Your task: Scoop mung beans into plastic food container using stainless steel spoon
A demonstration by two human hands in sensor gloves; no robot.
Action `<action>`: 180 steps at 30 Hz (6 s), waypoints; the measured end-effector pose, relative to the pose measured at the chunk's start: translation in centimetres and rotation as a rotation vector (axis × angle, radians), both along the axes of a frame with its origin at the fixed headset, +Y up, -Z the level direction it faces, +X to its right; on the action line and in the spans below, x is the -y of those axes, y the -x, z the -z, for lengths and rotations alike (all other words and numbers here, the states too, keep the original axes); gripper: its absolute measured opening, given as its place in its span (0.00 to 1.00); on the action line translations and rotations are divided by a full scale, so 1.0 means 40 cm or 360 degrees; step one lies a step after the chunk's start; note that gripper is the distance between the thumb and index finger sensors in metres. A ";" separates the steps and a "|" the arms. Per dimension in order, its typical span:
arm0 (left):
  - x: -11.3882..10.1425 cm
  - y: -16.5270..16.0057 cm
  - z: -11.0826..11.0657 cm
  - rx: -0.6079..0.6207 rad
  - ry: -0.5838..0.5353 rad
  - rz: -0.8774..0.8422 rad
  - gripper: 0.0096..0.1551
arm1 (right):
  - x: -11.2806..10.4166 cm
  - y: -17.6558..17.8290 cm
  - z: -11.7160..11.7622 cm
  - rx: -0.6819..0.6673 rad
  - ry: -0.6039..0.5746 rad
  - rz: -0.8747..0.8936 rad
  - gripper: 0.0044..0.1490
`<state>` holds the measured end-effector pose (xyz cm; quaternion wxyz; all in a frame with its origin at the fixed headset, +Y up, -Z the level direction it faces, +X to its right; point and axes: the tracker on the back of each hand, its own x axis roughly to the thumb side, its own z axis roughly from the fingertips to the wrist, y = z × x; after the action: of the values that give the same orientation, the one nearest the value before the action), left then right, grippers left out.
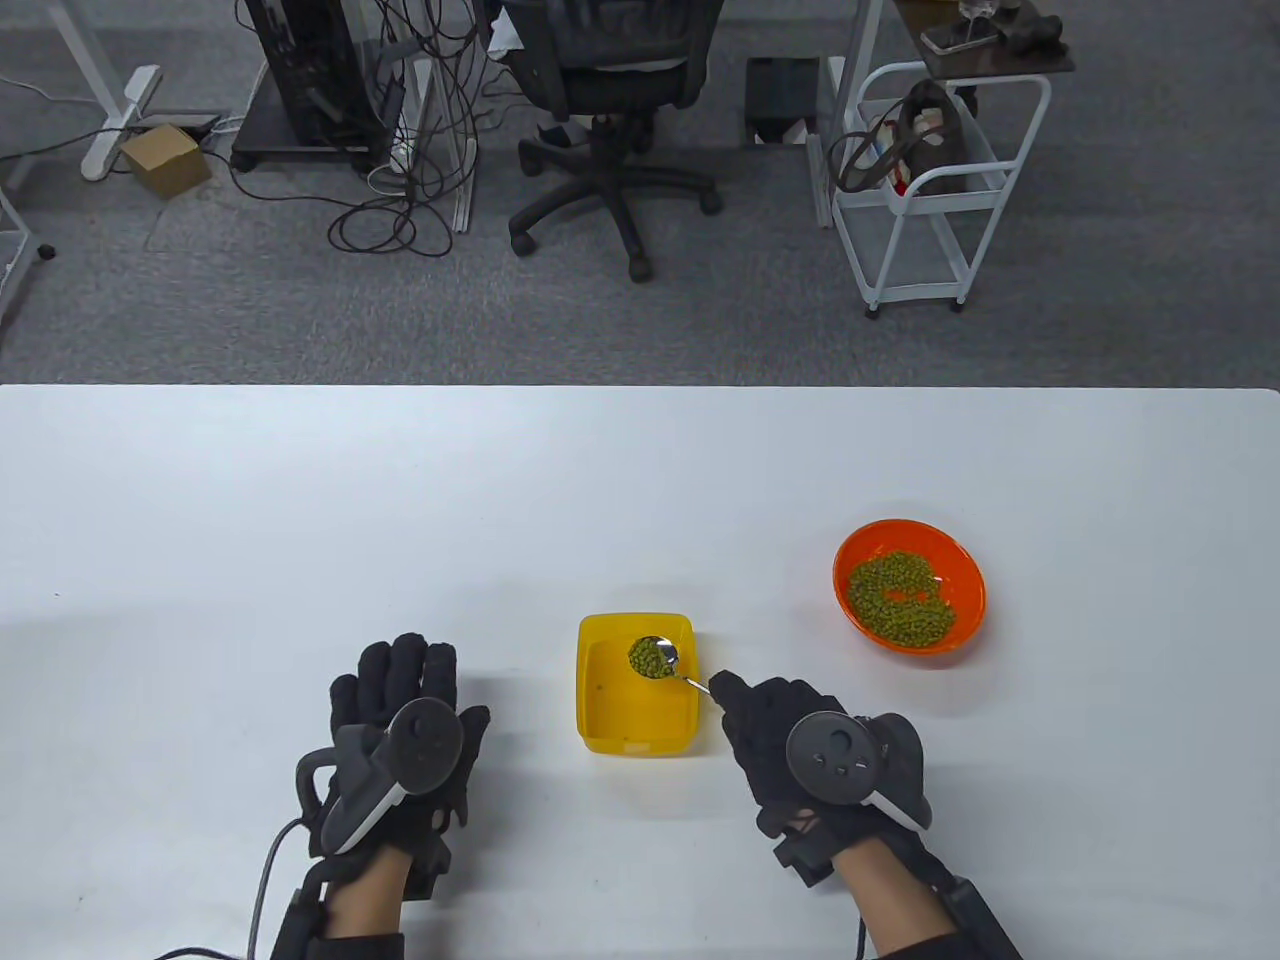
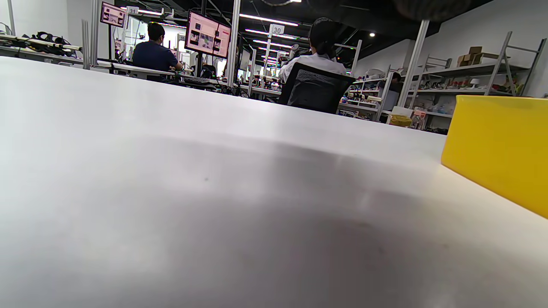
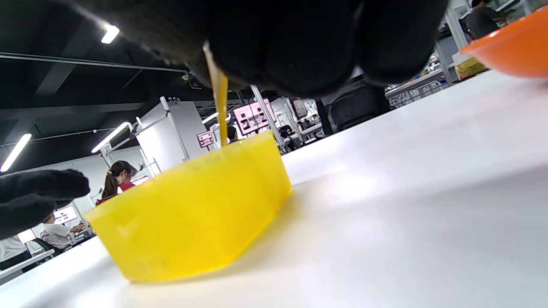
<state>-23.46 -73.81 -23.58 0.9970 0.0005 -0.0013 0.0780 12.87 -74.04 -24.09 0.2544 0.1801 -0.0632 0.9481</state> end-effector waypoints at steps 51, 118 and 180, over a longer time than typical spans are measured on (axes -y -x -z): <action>-0.001 0.005 -0.003 -0.0023 -0.0071 0.0051 0.45 | -0.003 -0.331 0.027 0.0800 0.0068 0.0680 0.28; 0.001 0.006 0.000 -0.0018 0.0030 -0.0002 0.46 | 0.034 -0.339 0.036 0.1190 0.0305 -0.0126 0.30; 0.001 0.003 -0.001 -0.0020 0.0040 0.0020 0.46 | -0.042 -0.159 0.013 0.0516 -0.0047 0.0237 0.28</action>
<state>-23.59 -73.86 -23.56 0.9973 -0.0116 0.0059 0.0717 19.23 -72.37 -24.59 0.3077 0.0235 -0.1306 0.9422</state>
